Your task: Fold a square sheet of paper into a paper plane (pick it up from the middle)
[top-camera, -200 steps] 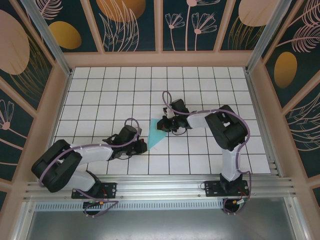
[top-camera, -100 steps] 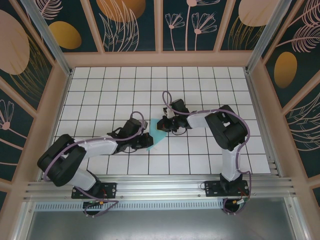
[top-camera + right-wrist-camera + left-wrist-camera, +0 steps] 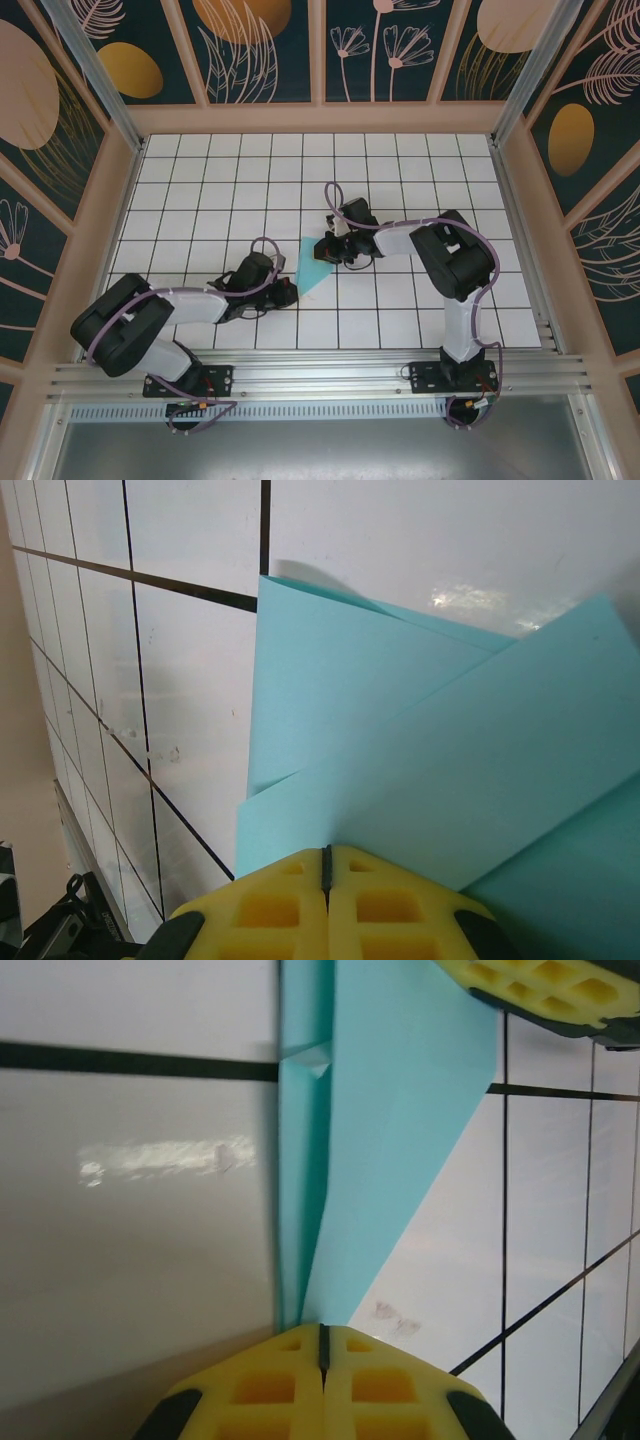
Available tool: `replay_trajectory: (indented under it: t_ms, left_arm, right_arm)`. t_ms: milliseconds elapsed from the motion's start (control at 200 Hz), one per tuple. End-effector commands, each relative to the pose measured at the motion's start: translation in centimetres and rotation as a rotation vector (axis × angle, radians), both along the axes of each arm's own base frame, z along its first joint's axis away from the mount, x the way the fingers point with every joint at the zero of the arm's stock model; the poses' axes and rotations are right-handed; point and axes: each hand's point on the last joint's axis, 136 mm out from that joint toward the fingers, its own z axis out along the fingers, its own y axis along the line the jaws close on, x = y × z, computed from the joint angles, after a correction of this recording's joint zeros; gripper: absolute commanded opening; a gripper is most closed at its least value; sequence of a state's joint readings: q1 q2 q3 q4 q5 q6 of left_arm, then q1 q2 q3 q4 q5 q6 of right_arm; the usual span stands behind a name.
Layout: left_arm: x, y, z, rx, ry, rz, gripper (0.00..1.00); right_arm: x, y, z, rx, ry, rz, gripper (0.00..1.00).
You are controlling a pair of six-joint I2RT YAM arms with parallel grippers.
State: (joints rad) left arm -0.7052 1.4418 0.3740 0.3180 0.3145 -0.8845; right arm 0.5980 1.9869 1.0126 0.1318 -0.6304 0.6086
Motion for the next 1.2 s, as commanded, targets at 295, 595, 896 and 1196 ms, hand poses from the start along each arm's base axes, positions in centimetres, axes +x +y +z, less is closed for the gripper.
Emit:
replay_trajectory:
  t_ms: [295, 595, 896, 1196]
  left_arm:
    - [1.2, 1.7, 4.8, 0.030, -0.101, 0.094, 0.09]
    - [4.9, -1.9, 6.1, 0.048, -0.145, 0.021, 0.10]
    - [6.5, -2.4, 3.1, 0.131, -0.127, 0.019, 0.06]
    - [7.1, -2.4, 1.2, 0.190, -0.107, 0.010, 0.05]
  right_arm:
    - [-0.7, -2.8, -5.2, -0.207, 0.067, -0.034, 0.08]
    - [1.3, -1.0, 0.3, -0.119, -0.016, -0.031, 0.14]
    - [1.3, -2.5, 5.1, -0.098, -0.097, -0.090, 0.29]
    - [-1.1, -5.7, 3.3, -0.133, -0.030, -0.181, 0.40]
